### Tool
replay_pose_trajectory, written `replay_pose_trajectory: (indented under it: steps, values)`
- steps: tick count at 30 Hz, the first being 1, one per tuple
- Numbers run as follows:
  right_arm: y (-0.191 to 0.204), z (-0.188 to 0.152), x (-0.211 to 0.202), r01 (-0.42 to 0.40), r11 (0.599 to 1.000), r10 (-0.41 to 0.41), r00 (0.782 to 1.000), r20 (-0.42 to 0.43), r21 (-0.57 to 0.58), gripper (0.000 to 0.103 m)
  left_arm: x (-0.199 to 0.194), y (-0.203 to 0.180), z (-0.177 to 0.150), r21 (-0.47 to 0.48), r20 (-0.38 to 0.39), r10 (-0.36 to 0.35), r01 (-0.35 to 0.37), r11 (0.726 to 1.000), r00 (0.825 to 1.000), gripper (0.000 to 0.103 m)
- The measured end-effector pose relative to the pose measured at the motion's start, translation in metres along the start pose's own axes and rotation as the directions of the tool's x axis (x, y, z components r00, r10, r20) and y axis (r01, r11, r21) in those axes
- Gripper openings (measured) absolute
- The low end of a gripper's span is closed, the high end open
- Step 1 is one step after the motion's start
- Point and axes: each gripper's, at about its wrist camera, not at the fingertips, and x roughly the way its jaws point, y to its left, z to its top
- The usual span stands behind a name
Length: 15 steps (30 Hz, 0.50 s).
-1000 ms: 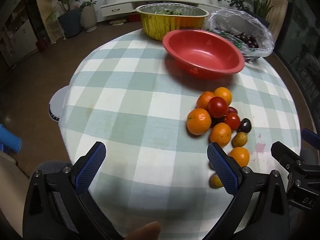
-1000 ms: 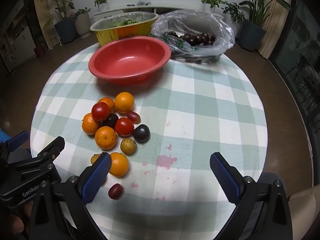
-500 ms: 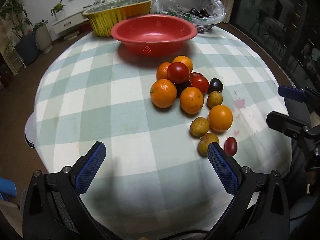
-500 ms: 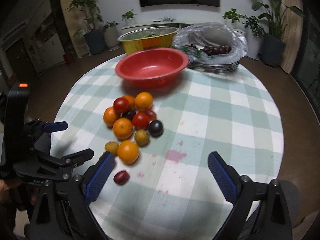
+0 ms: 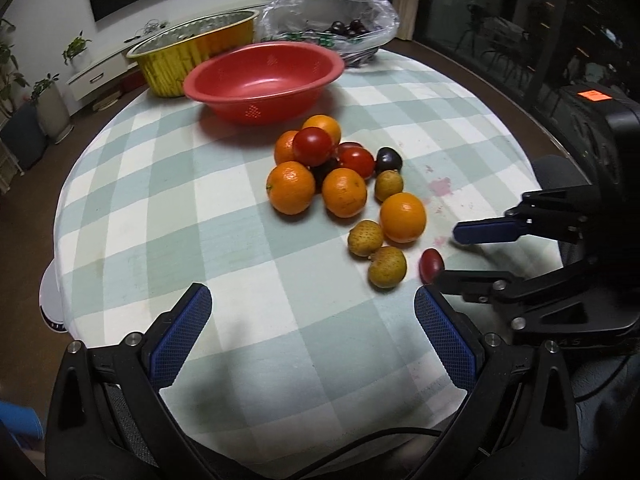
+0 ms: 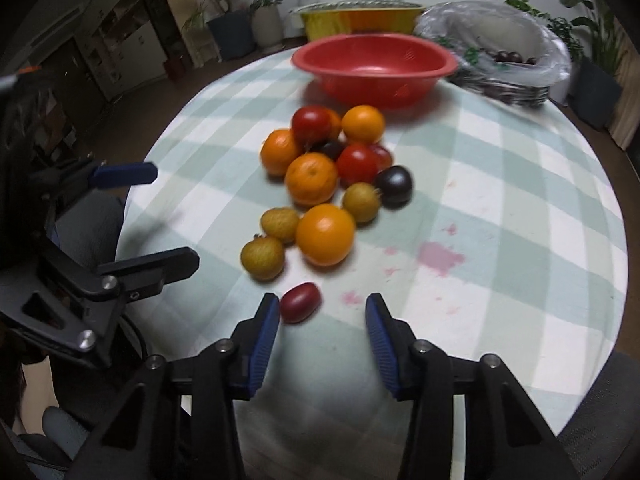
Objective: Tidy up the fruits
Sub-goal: 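Grasp the dark red oval plum with the right tool while the left tool approaches the fruit pile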
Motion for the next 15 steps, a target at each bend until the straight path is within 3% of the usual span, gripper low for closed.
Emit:
replay_pose_trajectory:
  steps: [4, 9, 15]
  values:
    - [0.009, -0.001, 0.004, 0.009, 0.999, -0.009, 1.0, -0.011, -0.042, 0.047, -0.003, 0.001, -0.002, 0.002, 0.015, -0.007, 0.007, 1.0, 1.0, 0.101]
    - [0.019, -0.002, 0.012, 0.034, 0.995, -0.037, 0.999, -0.037, -0.093, 0.036, -0.004, 0.008, -0.002, -0.019, 0.018, -0.028, 0.028, 0.999, 0.999, 0.085]
    - [0.022, -0.003, 0.015, 0.057, 0.99, -0.063, 0.997, -0.038, -0.127, 0.028, 0.0, 0.005, -0.002, -0.012, 0.014, -0.046, 0.047, 0.999, 0.999, 0.075]
